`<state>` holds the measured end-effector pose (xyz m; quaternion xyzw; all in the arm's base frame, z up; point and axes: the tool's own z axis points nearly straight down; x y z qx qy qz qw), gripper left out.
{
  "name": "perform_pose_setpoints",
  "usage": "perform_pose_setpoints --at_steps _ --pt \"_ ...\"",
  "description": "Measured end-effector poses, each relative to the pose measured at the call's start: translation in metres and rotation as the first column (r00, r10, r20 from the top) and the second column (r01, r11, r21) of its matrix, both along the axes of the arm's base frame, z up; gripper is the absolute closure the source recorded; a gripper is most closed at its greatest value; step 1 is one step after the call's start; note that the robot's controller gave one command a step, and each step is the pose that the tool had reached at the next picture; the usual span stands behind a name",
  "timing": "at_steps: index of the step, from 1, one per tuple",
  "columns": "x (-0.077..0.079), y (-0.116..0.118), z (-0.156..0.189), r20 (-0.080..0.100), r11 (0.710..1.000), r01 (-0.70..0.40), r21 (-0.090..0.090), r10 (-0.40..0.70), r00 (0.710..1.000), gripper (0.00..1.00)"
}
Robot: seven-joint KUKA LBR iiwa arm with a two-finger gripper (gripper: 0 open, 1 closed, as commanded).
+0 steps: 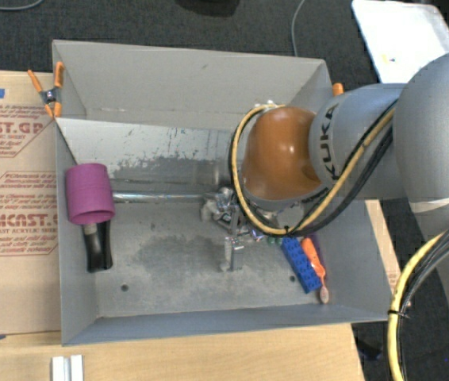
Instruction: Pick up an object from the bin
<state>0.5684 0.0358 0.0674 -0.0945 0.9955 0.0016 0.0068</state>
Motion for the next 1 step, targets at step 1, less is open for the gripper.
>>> perform_pose_setpoints --at_steps 1 --pt "0.0188 -0.0089 0.028 -0.006 0.97 -0.241 -0.001 0.241 0.97 0.0"
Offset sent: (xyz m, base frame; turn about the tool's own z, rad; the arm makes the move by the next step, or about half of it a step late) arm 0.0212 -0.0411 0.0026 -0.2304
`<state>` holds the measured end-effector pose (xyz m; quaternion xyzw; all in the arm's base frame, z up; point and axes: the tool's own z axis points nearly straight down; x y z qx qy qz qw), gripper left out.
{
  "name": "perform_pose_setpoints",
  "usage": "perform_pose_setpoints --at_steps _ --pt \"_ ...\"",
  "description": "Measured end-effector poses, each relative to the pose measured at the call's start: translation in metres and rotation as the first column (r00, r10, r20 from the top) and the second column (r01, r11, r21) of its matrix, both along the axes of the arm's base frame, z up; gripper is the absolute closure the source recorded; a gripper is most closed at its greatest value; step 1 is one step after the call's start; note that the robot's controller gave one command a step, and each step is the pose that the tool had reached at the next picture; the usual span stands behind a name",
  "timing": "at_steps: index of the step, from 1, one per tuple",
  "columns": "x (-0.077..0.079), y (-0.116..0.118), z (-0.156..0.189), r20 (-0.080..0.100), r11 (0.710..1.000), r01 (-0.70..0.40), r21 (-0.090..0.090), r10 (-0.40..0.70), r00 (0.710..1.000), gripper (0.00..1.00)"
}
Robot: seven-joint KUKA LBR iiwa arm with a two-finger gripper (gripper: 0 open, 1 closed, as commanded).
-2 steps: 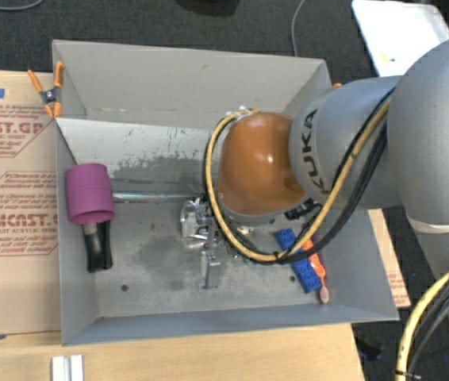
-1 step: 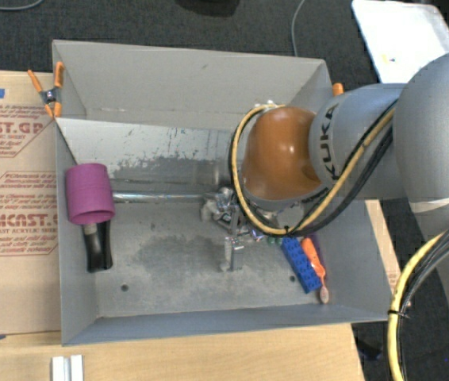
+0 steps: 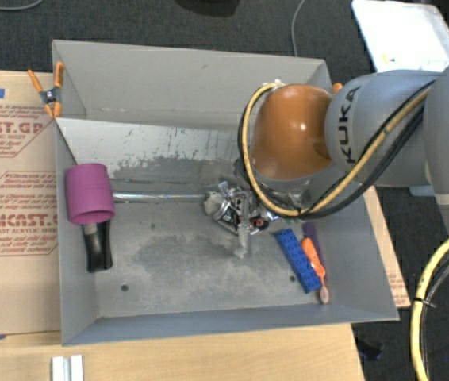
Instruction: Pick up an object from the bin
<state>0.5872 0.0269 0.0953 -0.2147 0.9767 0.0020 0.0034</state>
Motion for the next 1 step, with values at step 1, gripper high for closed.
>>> perform_pose_setpoints --at_steps 1 --pt "0.0036 -0.0313 -0.025 0.011 1.0 0.015 0.005 -0.015 1.0 0.0"
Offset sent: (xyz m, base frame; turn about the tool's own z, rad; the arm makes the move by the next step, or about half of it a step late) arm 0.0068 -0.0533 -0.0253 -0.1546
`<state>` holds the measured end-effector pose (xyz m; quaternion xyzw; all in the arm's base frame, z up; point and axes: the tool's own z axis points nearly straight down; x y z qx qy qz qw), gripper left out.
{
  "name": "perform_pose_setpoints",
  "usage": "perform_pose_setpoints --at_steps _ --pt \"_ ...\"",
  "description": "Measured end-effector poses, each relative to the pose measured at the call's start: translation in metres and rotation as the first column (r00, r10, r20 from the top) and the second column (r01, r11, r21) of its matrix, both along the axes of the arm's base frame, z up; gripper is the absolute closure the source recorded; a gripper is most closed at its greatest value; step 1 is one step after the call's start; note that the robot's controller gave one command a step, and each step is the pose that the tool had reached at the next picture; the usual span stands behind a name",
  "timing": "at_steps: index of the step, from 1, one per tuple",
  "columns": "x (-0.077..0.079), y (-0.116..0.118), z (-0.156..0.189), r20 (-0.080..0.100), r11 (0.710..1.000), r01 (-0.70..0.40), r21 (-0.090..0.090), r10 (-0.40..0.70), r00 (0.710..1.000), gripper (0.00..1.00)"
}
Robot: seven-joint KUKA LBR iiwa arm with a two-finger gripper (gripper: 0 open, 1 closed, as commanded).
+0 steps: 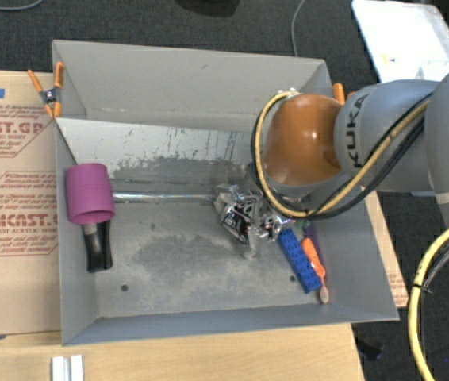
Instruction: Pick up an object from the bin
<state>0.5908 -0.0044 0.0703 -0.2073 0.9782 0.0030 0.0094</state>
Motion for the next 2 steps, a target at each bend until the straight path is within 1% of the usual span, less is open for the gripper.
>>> perform_pose_setpoints --at_steps 1,2 --pt "0.006 -0.0201 0.0026 0.01 0.986 -0.167 -0.004 0.167 0.986 1.0" --pt "0.0061 -0.0199 0.0026 0.011 0.986 -0.167 -0.003 0.167 0.986 1.0"
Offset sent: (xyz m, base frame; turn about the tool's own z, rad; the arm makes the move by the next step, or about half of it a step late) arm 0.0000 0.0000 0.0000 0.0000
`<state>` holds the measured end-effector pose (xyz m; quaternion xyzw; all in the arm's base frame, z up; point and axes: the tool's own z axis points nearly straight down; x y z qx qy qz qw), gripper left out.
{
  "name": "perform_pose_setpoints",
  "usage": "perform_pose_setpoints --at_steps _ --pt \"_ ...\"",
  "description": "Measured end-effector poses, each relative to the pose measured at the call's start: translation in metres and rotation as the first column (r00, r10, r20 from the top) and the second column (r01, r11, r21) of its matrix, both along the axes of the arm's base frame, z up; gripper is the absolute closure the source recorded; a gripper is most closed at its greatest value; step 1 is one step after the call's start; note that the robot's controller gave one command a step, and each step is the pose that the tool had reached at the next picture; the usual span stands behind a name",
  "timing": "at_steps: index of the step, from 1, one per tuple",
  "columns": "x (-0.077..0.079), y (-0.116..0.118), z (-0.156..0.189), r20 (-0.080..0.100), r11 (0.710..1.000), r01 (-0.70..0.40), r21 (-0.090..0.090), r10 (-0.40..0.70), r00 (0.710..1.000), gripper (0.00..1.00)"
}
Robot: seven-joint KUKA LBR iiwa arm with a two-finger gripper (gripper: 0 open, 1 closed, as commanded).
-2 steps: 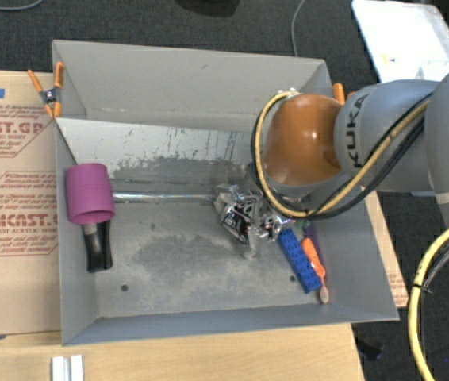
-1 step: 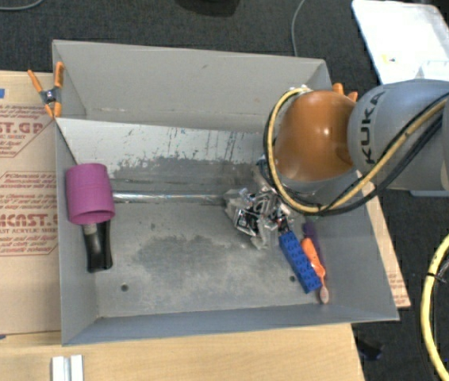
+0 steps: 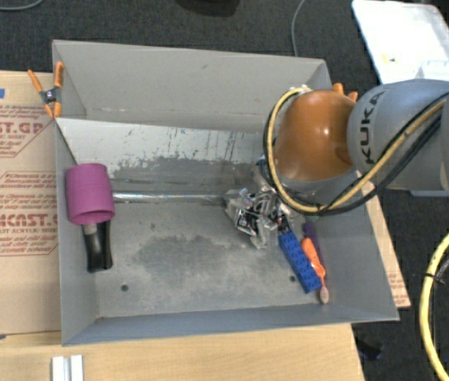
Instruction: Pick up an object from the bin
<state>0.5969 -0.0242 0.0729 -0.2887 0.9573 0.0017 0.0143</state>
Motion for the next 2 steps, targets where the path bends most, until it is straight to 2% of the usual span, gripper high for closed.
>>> perform_pose_setpoints --at_steps 1,2 --pt "-0.004 0.001 0.031 -0.011 1.0 0.0 0.0 0.0 1.0 1.0" --pt "-0.003 0.001 0.079 -0.011 1.0 0.0 0.001 0.0 1.0 1.0"
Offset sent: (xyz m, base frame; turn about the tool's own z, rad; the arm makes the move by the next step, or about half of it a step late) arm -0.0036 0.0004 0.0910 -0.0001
